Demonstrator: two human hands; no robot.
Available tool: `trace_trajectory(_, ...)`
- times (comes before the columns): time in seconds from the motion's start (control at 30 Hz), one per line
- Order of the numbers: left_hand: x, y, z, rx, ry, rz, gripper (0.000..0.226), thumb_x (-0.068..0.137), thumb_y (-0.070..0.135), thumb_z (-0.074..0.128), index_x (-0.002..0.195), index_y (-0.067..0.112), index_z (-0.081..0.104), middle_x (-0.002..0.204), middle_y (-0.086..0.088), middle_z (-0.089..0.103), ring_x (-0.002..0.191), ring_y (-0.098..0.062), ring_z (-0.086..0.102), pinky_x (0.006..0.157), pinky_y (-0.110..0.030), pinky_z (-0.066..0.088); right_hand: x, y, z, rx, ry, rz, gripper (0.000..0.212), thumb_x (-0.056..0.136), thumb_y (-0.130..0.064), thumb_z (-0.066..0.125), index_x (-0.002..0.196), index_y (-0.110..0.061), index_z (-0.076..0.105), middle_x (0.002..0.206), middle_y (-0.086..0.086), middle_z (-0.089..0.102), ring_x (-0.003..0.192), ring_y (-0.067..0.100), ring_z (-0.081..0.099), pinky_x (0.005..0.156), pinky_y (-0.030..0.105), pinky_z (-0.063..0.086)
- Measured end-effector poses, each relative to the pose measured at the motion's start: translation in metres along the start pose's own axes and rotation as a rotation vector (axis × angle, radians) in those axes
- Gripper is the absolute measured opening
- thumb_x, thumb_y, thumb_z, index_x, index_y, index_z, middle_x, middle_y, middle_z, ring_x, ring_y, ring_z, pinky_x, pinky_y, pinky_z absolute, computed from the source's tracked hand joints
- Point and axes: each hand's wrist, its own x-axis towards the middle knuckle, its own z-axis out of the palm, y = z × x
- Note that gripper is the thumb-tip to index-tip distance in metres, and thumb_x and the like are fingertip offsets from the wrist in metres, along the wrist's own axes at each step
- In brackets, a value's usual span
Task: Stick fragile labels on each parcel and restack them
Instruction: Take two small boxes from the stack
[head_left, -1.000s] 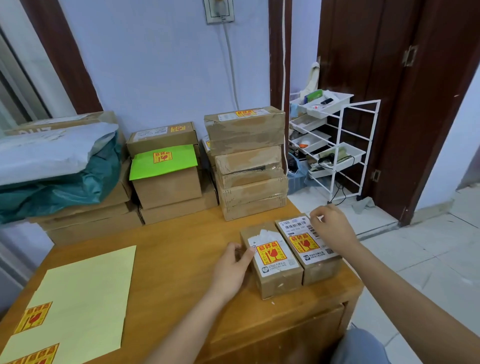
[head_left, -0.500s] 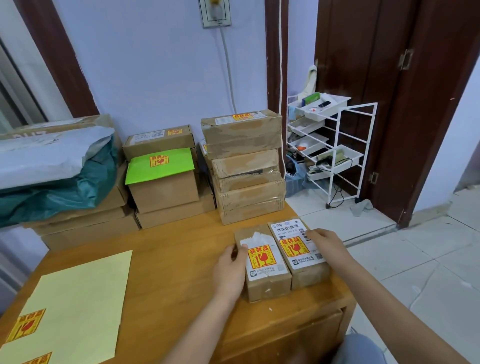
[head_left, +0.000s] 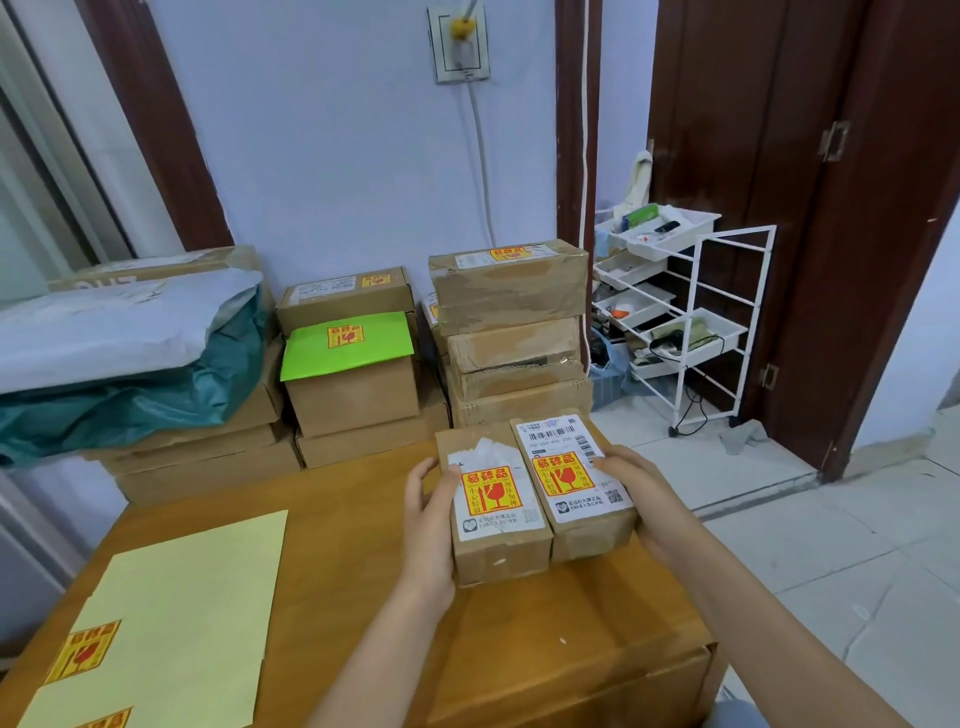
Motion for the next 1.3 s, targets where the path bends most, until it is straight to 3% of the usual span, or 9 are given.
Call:
trace_trajectory(0.2, -0.003, 0.031, -0.014, -0.058, -0.044, 0.023, 0.023, 0.092, 0.031, 0.057, 0.111, 0.040, 0.048, 0.089, -0.004, 0.074, 0.081, -0.026, 0.071, 0.069, -0.043, 0.057, -0.011, -0.013, 0.029, -0.008, -0.136, -0.087, 0.033, 0.092, -0.015, 0.055, 0.122, -0.030, 0.059, 0.108, -0.002, 0.072, 0.102, 0.021, 0.068, 0.087, 0.042, 0.052)
trace_trajectory(0.37, -0.002, 0.068, -0.028, -0.034, -0.022, 0.096, 0.029, 0.091, 0.024, 0.060, 0.112, 0.039, 0.048, 0.086, -0.005, 0.074, 0.072, -0.023, 0.072, 0.058, -0.037, 0.057, -0.020, -0.035, 0.053, -0.006, -0.188, -0.181, 0.035, 0.093, -0.011, 0.054, 0.123, -0.026, 0.059, 0.104, -0.005, 0.073, 0.095, 0.016, 0.069, 0.077, 0.031, 0.052)
trace_trajectory(0.57, -0.001, 0.112, -0.043, -0.048, 0.033, 0.202, 0.028, 0.091, 0.024, 0.061, 0.114, 0.036, 0.050, 0.094, -0.003, 0.074, 0.074, -0.022, 0.072, 0.056, -0.035, 0.057, -0.022, -0.064, 0.088, 0.055, -0.232, -0.309, 0.047, 0.091, -0.010, 0.056, 0.135, -0.027, 0.049, 0.117, -0.006, 0.068, 0.112, 0.017, 0.061, 0.103, 0.043, 0.042)
trace_trajectory(0.7, 0.006, 0.138, -0.051, -0.042, 0.086, 0.230, 0.034, 0.088, 0.028, 0.063, 0.118, 0.026, 0.046, 0.079, 0.001, 0.074, 0.065, -0.016, 0.071, 0.053, -0.031, 0.055, -0.020, -0.087, 0.113, 0.096, -0.219, -0.386, 0.037, 0.092, -0.008, 0.055, 0.125, -0.024, 0.048, 0.116, -0.007, 0.064, 0.106, 0.009, 0.061, 0.095, 0.030, 0.047)
trace_trajectory(0.87, 0.028, 0.182, -0.058, -0.046, 0.123, 0.232, 0.052, 0.083, 0.035, 0.068, 0.127, 0.013, 0.052, 0.097, -0.009, 0.073, 0.075, -0.022, 0.072, 0.052, -0.032, 0.055, -0.009, -0.123, 0.143, 0.067, -0.231, -0.447, 0.033, 0.093, -0.010, 0.054, 0.124, -0.021, 0.049, 0.114, -0.007, 0.064, 0.103, 0.006, 0.061, 0.089, 0.021, 0.047)
trace_trajectory(0.97, 0.043, 0.209, -0.056, -0.078, 0.139, 0.251, 0.045, 0.084, 0.032, 0.068, 0.123, 0.013, 0.056, 0.092, -0.008, 0.074, 0.077, -0.023, 0.071, 0.065, -0.038, 0.058, 0.001, -0.147, 0.161, 0.049, -0.246, -0.498, 0.030, 0.094, -0.012, 0.053, 0.122, -0.022, 0.053, 0.106, -0.016, 0.064, 0.093, -0.005, 0.060, 0.077, 0.012, 0.045)
trace_trajectory(1.03, 0.055, 0.226, -0.055, -0.079, 0.125, 0.258, 0.030, 0.086, 0.031, 0.066, 0.110, 0.014, 0.063, 0.085, -0.005, 0.075, 0.072, -0.020, 0.071, 0.060, -0.035, 0.059, 0.011, -0.161, 0.173, 0.064, -0.249, -0.532, 0.028, 0.094, -0.009, 0.052, 0.118, -0.022, 0.056, 0.102, -0.018, 0.064, 0.090, -0.007, 0.059, 0.072, 0.008, 0.045)
trace_trajectory(1.2, 0.097, 0.264, -0.054, -0.051, 0.071, 0.248, 0.013, 0.091, 0.029, 0.058, 0.085, 0.019, 0.064, 0.068, 0.001, 0.072, 0.055, -0.014, 0.068, 0.047, -0.033, 0.056, 0.046, -0.190, 0.211, 0.107, -0.161, -0.594, 0.023, 0.093, -0.012, 0.052, 0.113, -0.023, 0.052, 0.094, -0.018, 0.057, 0.094, 0.007, 0.057, 0.087, 0.024, 0.046)
trace_trajectory(1.3, 0.125, 0.280, -0.054, -0.022, 0.075, 0.202, 0.012, 0.092, 0.030, 0.058, 0.086, 0.021, 0.063, 0.067, 0.001, 0.072, 0.052, -0.014, 0.068, 0.044, -0.034, 0.055, 0.072, -0.200, 0.231, 0.103, -0.084, -0.580, 0.027, 0.093, -0.020, 0.052, 0.119, -0.021, 0.045, 0.094, -0.016, 0.053, 0.081, -0.002, 0.051, 0.071, 0.021, 0.043)
